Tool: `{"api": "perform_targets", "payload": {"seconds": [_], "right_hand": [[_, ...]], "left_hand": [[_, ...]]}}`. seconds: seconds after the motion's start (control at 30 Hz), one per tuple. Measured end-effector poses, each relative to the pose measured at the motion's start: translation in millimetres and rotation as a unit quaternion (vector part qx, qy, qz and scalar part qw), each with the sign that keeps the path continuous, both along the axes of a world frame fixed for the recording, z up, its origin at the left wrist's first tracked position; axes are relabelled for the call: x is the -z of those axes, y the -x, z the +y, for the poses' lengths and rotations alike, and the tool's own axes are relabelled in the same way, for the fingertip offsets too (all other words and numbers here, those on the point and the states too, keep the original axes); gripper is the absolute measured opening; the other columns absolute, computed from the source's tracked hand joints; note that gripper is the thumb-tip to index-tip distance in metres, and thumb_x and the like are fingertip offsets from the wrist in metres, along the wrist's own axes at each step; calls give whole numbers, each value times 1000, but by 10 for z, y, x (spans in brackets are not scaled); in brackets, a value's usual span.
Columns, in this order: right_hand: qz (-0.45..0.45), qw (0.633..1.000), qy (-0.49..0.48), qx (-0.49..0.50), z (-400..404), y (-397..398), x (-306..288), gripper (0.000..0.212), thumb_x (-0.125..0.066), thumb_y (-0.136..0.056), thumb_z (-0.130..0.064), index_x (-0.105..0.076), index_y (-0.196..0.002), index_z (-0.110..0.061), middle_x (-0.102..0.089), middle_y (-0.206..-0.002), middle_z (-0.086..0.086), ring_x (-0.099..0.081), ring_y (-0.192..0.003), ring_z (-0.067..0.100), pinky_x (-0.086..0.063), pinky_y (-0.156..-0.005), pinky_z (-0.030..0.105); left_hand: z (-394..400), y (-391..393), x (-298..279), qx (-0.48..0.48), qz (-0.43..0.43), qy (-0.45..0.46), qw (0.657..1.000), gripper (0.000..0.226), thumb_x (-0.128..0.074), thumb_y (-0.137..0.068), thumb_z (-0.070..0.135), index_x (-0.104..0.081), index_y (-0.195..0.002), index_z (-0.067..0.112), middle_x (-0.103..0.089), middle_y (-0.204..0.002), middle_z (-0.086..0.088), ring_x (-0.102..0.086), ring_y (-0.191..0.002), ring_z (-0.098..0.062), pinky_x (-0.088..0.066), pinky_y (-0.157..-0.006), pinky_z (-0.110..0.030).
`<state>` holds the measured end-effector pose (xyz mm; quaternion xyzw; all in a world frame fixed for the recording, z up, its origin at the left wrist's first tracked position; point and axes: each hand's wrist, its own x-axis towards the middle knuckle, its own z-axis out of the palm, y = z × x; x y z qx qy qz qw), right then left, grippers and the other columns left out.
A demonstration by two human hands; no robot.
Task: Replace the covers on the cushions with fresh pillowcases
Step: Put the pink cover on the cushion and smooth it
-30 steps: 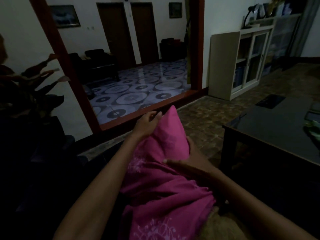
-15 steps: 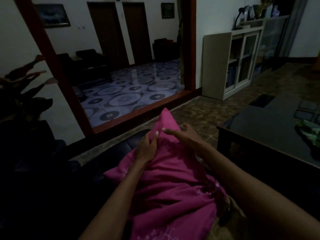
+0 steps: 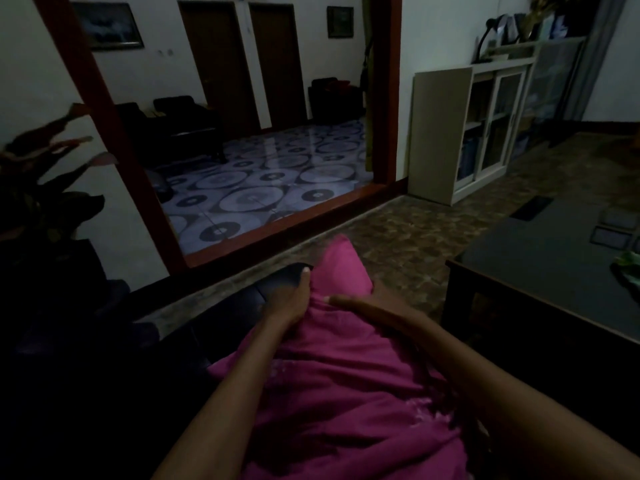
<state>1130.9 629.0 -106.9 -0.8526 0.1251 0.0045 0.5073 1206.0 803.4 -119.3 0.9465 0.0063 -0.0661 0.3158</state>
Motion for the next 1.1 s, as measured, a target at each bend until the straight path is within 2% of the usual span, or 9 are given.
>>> {"api": "perform_targets", "payload": {"seconds": [0.13, 0.23, 0.37, 0.5, 0.57, 0.67, 0.87, 1.0, 1.1], "right_hand": [[-14, 1000, -14, -6, 43, 49, 48, 122, -86, -58, -70, -31, -156, -22, -42, -157, 4, -48, -134, 22, -36, -105, 28], [-11, 999, -30, 7, -16, 87, 109, 122, -88, -59, -66, -30, -156, -20, -41, -156, 5, -47, -135, 22, -34, -101, 25], [23, 999, -25, 13, -152, 80, 123, 126, -86, -55, -71, -32, -155, -17, -44, -154, 4, -52, -131, 24, -41, -104, 29], [-27, 999, -8, 21, -236, -13, -33, 103, -87, -66, -59, -43, -148, -17, -52, -143, -2, -49, -107, 11, -41, -90, 23], [-28, 999, -15, 16, -188, -47, 2, 114, -88, -56, -70, -43, -149, -21, -51, -145, -6, -52, -112, 9, -43, -96, 24], [-49, 998, -10, 46, -120, -49, 241, 131, -95, -35, -71, -43, -147, -26, -54, -141, -10, -57, -119, 11, -46, -107, 33], [-14, 997, -49, 61, -442, -116, 517, 112, -98, -35, -65, -59, -133, -27, -70, -122, -6, -70, -101, 12, -57, -96, 39], [-61, 993, 86, 58, -356, -153, 409, 111, -91, -53, -67, -47, -145, -24, -55, -141, 3, -56, -126, 24, -45, -109, 37], [-26, 987, 159, 15, -189, -186, 408, 110, -73, -68, -79, -30, -157, -29, -22, -163, 11, -31, -147, 33, -29, -119, 40]], "left_hand": [[-152, -191, -260, 83, -86, 138, 983, 51, -36, -101, 58, -68, -120, 23, -63, -133, -8, -56, -126, -28, -41, -105, -36], [-284, -229, -187, 117, -48, 131, 983, 56, -26, -107, 50, -45, -149, 18, -41, -155, -11, -37, -144, -28, -24, -120, -38], [-96, -121, 6, 80, 11, 57, 995, 79, -6, -100, 64, -41, -151, 15, -38, -156, -17, -37, -143, -33, -24, -118, -38], [367, -26, 282, 13, -2, -15, 1000, 65, -14, -103, 62, -45, -148, 26, -42, -155, -11, -39, -141, -35, -21, -117, -51], [637, 28, 481, -57, 23, -41, 997, 68, -14, -102, 61, -45, -148, 22, -42, -154, -15, -39, -140, -39, -22, -118, -54], [841, 121, 825, -104, 71, 30, 992, 68, -16, -104, 57, -43, -150, 15, -41, -154, -18, -37, -143, -36, -25, -119, -42], [662, 321, 965, -179, -20, 158, 971, 61, -38, -102, 53, -46, -147, 13, -45, -152, -16, -41, -141, -31, -27, -119, -36], [494, 442, 841, -132, -65, 104, 984, 67, -44, -101, 52, -35, -153, 12, -31, -161, -13, -25, -149, -28, -13, -123, -36], [377, 551, 860, -107, -56, 62, 991, 70, -39, -102, 55, -23, -158, 16, -15, -166, -12, -10, -153, -25, -2, -123, -36]]}}
